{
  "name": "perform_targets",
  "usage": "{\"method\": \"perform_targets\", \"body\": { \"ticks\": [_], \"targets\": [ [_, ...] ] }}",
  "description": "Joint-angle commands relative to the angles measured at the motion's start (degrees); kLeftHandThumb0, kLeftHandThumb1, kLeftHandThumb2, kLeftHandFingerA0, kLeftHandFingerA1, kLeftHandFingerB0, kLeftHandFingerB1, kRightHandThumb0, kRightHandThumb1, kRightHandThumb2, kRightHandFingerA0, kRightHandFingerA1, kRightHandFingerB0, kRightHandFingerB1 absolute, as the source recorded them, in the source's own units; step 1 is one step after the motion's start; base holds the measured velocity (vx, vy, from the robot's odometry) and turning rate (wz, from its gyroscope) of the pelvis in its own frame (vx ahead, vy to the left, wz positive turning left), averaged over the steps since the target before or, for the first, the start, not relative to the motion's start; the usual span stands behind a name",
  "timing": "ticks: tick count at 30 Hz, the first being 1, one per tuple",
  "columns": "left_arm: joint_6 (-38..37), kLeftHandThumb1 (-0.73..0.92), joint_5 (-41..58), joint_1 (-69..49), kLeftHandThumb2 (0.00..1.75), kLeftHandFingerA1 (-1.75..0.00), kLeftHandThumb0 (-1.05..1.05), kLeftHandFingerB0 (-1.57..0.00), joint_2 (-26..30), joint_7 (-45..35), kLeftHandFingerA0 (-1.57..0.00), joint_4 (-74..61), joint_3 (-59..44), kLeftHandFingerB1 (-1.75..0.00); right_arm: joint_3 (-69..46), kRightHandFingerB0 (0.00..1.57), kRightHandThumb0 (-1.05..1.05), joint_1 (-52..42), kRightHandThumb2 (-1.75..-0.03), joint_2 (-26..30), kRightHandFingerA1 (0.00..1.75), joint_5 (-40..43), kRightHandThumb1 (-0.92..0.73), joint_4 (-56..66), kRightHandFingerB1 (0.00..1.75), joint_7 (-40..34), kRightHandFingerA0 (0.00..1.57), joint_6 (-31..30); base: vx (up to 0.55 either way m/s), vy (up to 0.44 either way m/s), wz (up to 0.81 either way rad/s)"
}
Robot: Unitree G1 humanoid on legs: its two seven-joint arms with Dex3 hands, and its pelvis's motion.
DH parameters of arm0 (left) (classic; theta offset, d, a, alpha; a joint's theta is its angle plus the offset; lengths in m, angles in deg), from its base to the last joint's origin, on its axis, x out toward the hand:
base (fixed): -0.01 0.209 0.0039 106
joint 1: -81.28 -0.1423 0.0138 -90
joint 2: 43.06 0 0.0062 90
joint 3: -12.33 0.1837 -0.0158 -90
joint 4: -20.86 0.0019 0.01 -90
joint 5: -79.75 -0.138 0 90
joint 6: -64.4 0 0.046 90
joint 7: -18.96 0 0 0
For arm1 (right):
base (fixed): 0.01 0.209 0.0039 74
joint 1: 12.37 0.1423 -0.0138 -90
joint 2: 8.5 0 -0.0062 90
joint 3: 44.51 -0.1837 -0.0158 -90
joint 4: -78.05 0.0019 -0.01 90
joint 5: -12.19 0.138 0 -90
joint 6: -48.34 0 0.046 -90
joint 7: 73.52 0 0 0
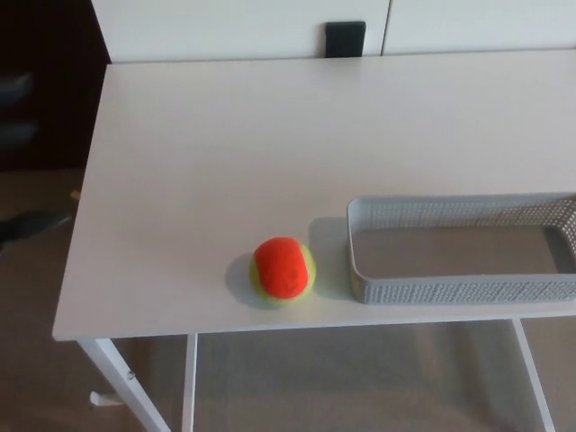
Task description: The robot walk towards a table in front and uses its left hand to pickup a tennis ball on the left side and put it in a container on the right hand side
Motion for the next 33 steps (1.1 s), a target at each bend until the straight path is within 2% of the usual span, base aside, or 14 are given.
{"method": "perform_targets", "body": {
  "ticks": [1,2,3,4,12,13,14,20,21,24,25,26,33],
  "targets": [
    [14.4,0.13,-15.9,13.0,0.45,-0.35,-0.38,-0.48,6.9,-11.3,-0.57,-3.1,19.2,-0.38,-0.7,0.0,-0.75,0.7,-0.82,1.1,1.1,0.6,-0.38,-0.2,0.61,-0.3,0.52,-2.1,0.0,0.0,0.0],
    [13.5,0.13,-18.2,14.1,0.45,-0.35,-0.38,-0.48,6.9,-11.3,-0.57,-1.9,21.7,-0.38,-0.5,0.0,-0.75,0.9,-0.82,1.2,1.1,0.2,-0.38,-0.1,0.61,-0.9,0.52,-2.2,0.0,0.0,0.0],
    [13.7,0.15,-19.1,14.6,0.47,-0.35,-0.42,-0.46,7.0,-11.4,-0.55,-1.5,23.2,-0.4,-0.6,0.0,-0.72,0.6,-0.44,1.1,1.5,0.5,-0.61,0.7,0.6,-0.2,0.21,-2.6,0.0,0.0,0.0],
    [13.5,0.17,-20.3,15.1,0.48,-0.35,-0.46,-0.43,6.9,-11.3,-0.54,-1.0,24.9,-0.4,-0.5,0.0,-0.73,0.5,-0.47,1.1,1.45,0.4,-0.59,1.1,0.57,-0.3,0.22,-2.8,0.0,0.0,0.0],
    [13.8,0.18,-23.2,16.7,0.49,-0.35,-0.46,-0.43,7.0,-10.0,-0.54,0.2,31.0,-0.39,-0.4,0.0,-0.75,0.5,-0.46,1.3,1.42,0.3,-0.57,1.6,0.6,0.1,0.2,-2.9,0.0,0.0,0.0],
    [14.0,0.23,-24.9,17.3,0.52,-0.37,-0.48,-0.38,6.3,-9.9,-0.48,1.1,33.1,-0.45,-0.5,0.0,-0.72,0.7,-0.43,1.3,1.49,0.3,-0.61,1.4,0.68,0.0,0.2,-2.9,0.0,0.0,0.0],
    [14.2,0.2,-26.3,17.9,0.49,-0.37,-0.54,-0.4,5.9,-9.8,-0.47,1.8,34.7,-0.47,-0.4,0.0,-0.72,0.8,-0.45,1.2,1.5,0.3,-0.62,1.5,0.66,-0.2,0.24,-2.9,0.0,0.0,0.0],
    [15.4,0.2,-28.0,19.0,0.49,-0.36,-0.54,-0.39,5.9,-9.6,-0.46,2.3,36.8,-0.47,-0.3,0.0,-0.74,0.6,-0.45,1.4,1.49,0.0,-0.62,2.0,0.66,-0.4,0.22,-3.2,0.0,0.0,0.0],
    [15.5,0.26,-28.9,19.2,0.55,-0.37,-0.53,-0.34,6.0,-9.6,-0.47,2.5,37.4,-0.46,-0.2,0.0,-0.74,0.4,-0.44,1.4,1.5,-0.1,-0.63,2.5,0.67,-0.4,0.21,-3.0,0.0,0.0,0.0],
    [16.1,0.21,-31.3,19.9,0.5,-0.36,-0.58,-0.38,5.6,-9.6,-0.47,3.3,39.0,-0.46,-0.2,0.0,-0.77,0.2,-0.47,1.5,1.45,-0.4,-0.62,3.1,0.71,-1.0,0.21,-2.6,0.0,0.0,0.0],
    [16.3,0.24,-31.9,20.0,0.55,-0.36,-0.54,-0.37,5.5,-9.5,-0.46,3.3,39.3,-0.47,-0.2,0.0,-0.74,0.4,-0.83,1.6,1.06,-0.5,-0.38,2.7,0.59,-1.1,0.47,-2.2,0.0,0.0,0.0],
    [16.3,0.23,-32.2,19.9,0.49,-0.38,-0.59,-0.39,5.4,-9.3,-0.46,3.3,39.4,-0.45,-0.1,0.0,-0.78,0.3,-0.83,1.6,1.07,-0.6,-0.41,2.6,0.56,-1.2,0.47,-2.0,0.0,0.0,0.0],
    [16.3,0.24,-36.4,19.0,0.52,-0.4,-0.65,-0.35,4.0,-7.6,-0.45,2.8,40.3,-0.5,0.0,0.0,-0.82,1.2,-0.84,1.7,1.11,-1.2,-0.43,0.7,0.56,-1.5,0.46,-2.0,0.0,0.0,0.0]
  ]
}}
